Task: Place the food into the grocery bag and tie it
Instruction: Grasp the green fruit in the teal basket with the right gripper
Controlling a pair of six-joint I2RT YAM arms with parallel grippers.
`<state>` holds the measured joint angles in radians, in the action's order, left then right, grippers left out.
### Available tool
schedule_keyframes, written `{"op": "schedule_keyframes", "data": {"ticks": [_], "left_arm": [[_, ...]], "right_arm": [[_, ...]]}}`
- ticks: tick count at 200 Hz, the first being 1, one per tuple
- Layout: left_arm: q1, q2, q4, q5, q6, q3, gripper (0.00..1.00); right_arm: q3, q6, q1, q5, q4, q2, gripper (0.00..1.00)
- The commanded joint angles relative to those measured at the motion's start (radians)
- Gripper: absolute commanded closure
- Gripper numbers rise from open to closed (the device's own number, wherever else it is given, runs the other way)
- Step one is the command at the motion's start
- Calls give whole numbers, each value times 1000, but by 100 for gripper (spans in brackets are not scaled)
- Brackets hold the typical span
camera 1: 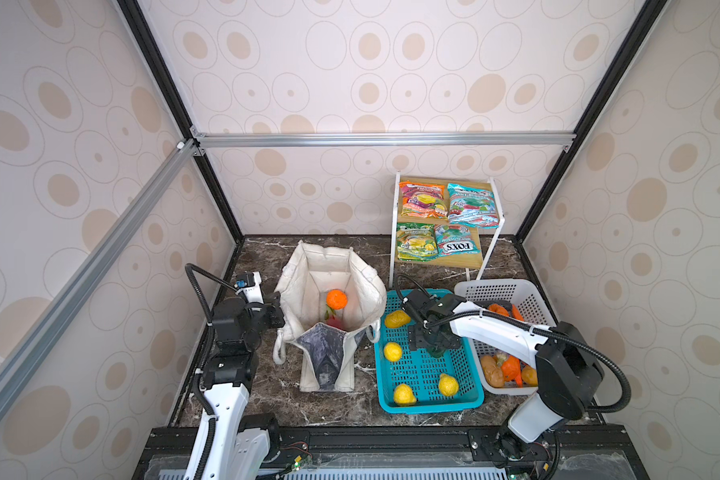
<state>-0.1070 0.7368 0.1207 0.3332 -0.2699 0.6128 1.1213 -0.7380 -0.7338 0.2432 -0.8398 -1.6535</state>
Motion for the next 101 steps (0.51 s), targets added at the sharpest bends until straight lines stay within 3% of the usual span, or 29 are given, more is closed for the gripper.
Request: {"op": "schedule_keyframes", "data": {"ticks": [1, 52, 101], "left_arm": [[-8, -8, -14, -3, 25, 15, 100], [-8, -11, -14, 0, 25, 16, 100], [-8, -13, -15, -1, 26, 15, 100]], "right_arm": [[-18, -10, 3, -8, 31, -33, 10], [-33, -4, -2, -20, 89, -54, 16], [-17, -8, -3, -54, 86, -106, 34]]}}
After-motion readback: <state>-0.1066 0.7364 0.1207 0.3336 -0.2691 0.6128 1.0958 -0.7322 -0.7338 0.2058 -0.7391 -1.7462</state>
